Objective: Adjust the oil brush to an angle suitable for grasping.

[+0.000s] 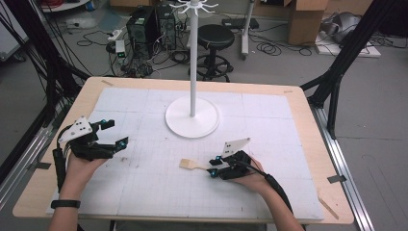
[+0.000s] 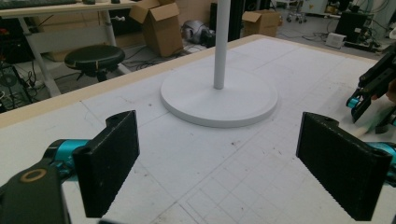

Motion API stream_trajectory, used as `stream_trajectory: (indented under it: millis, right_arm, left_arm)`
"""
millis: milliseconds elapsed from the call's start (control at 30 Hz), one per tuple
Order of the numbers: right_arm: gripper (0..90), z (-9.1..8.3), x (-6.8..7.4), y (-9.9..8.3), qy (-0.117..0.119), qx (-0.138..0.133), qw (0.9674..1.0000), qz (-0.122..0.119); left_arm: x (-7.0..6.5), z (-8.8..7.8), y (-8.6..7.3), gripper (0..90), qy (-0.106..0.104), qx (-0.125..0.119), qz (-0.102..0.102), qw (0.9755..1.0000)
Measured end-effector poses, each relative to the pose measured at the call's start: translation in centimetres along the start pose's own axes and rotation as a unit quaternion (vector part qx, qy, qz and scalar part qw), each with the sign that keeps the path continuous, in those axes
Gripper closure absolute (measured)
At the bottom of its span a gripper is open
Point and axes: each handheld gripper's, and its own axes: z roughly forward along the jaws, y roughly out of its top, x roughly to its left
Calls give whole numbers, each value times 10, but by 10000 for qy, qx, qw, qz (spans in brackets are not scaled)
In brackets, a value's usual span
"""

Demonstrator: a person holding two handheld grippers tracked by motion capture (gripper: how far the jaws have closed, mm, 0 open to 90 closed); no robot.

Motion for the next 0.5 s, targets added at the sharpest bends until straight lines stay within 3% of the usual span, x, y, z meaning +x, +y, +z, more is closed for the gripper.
stream_trajectory:
  millis: [133,300,500]
  right_arm:
    - [722,0,0,0,-117,49,9998,-144]
    - [800,0,1,0,-15,63,9997,-231]
    - [810,0,1,0,-21,68,9996,-277]
  left_arm:
    - [0,0,0,139,-3,20,1,10000]
    - [0,0,0,139,2,10,-6,10000]
    - [0,0,0,140,-6,-4,-1,10000]
